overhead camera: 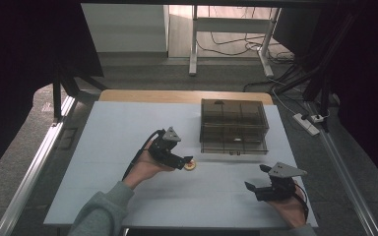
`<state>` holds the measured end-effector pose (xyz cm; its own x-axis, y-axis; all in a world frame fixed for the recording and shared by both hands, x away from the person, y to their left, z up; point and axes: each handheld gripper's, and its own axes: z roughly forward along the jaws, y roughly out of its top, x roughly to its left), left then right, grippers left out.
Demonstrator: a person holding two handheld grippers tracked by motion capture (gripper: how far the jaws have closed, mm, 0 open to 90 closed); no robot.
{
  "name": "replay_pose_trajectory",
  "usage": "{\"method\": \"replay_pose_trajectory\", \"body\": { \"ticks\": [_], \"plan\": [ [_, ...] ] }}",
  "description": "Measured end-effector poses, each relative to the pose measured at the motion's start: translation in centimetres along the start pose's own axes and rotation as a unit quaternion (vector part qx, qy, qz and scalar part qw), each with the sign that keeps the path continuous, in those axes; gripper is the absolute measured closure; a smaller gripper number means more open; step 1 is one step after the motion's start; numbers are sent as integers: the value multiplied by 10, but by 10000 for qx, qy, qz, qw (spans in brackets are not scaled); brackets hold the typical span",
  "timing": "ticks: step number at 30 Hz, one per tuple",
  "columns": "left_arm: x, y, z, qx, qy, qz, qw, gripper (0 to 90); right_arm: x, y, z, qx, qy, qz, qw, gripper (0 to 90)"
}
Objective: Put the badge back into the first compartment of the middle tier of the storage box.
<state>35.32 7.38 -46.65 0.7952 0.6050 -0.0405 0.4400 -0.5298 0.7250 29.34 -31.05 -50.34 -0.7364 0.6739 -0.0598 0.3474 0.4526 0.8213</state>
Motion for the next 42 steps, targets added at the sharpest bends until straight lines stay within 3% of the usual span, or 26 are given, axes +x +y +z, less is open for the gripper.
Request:
{"method": "replay_pose_trajectory", "body": {
  "ticks": [3, 6, 14, 27, 42],
  "plan": [
    [-1, 3, 1, -33, -98, -87, 9999, 146, 1, 1, -3, -86, 25, 54, 9999, 139],
    [-3, 9, 5, 52, -61, 38, 10000, 146, 1, 1, -3, -74, 45, 46, 10000, 139],
    [-2, 18, 21, 122, -155, 112, 9997, 146, 1, -1, -3, -52, 60, 55, 10000, 139],
    [8, 15, 42, 480, -325, 265, 9980, 155, 2, -2, -1, 35, 34, 94, 9999, 140],
    [12, 9, 56, 914, -407, 255, 9947, 162, 1, -5, 0, 184, -10, 96, 9998, 142]
  ]
}}
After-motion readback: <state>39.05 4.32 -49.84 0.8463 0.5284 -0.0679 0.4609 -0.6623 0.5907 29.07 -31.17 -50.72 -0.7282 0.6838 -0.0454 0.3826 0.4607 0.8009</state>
